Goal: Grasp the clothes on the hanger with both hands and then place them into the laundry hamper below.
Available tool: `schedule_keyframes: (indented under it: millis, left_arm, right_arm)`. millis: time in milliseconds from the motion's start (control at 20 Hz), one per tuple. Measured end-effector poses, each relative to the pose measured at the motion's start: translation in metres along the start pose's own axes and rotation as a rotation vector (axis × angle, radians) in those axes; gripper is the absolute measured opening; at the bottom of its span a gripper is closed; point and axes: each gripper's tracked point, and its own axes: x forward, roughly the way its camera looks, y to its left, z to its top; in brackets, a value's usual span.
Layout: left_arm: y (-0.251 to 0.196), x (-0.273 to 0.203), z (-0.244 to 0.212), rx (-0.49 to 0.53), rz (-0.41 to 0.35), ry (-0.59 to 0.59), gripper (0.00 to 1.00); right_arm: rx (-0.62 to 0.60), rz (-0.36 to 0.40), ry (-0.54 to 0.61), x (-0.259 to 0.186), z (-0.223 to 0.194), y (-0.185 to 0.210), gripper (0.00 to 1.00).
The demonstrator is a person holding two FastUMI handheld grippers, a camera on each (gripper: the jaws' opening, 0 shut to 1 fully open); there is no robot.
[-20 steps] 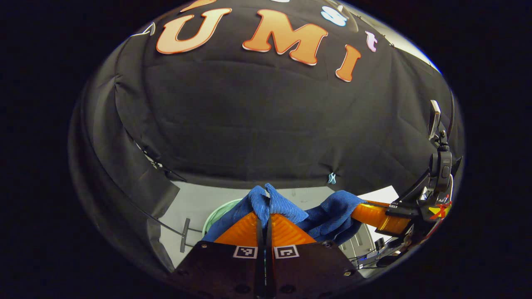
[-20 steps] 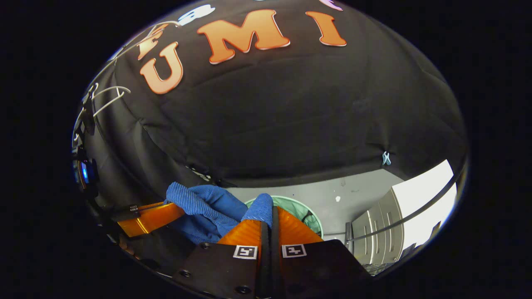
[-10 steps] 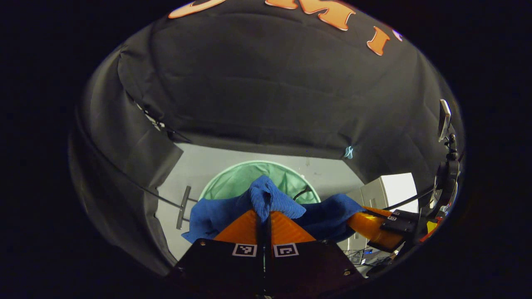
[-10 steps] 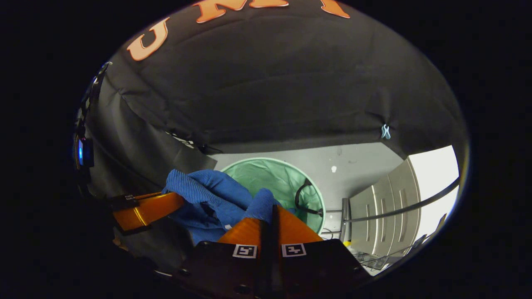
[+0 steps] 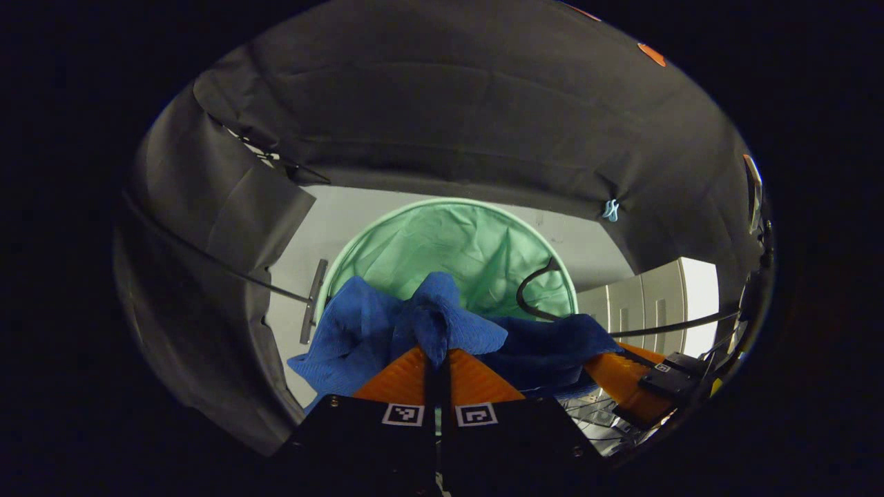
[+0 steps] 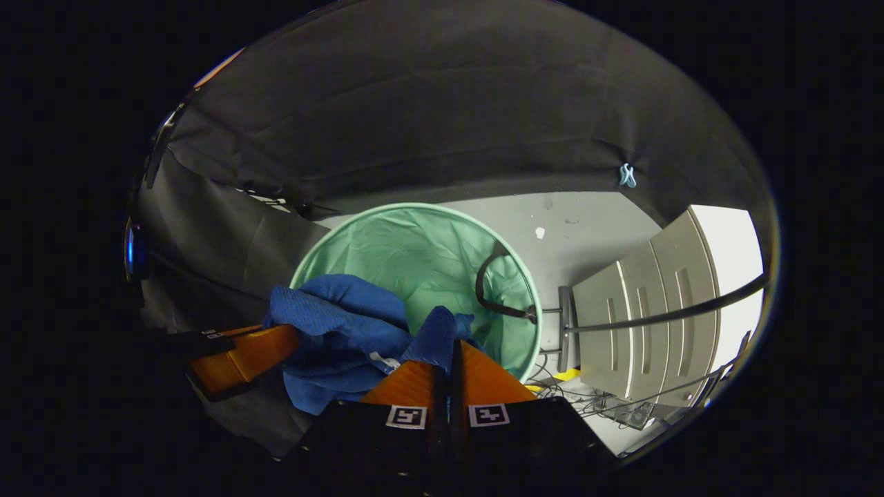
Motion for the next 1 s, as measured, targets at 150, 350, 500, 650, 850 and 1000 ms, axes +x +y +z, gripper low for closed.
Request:
schedule_keyframes:
  millis: [150,350,500,650,850,1000]
  left_arm:
    - [0.002,-0.009,-0.009,0.038,0.009,0.0,0.13]
    - [-0.012,-0.029,-0.027,-0.001,-0.018,0.015,0.48]
    - [-0.019,-0.052,-0.032,-0.022,-0.033,0.0,0.59]
    - [-0.018,-0.074,-0.032,-0.041,-0.038,-0.037,0.58]
    - [-0.018,-0.108,-0.025,-0.08,-0.045,-0.097,0.6]
    - [-0.012,-0.132,-0.02,-0.081,-0.029,-0.14,0.6]
  right_arm:
    - [0.027,0.006,0.001,-0.009,-0.005,-0.001,0.14]
    - [0.028,0.013,-0.043,-0.036,0.005,0.001,0.27]
    - [0.018,0.036,-0.076,-0.062,0.005,0.004,0.51]
    - [-0.008,0.019,-0.099,-0.088,0.004,0.0,0.37]
    - [-0.045,0.043,-0.148,-0.124,0.01,0.008,0.54]
    - [-0.064,0.056,-0.196,-0.144,0.017,0.005,0.58]
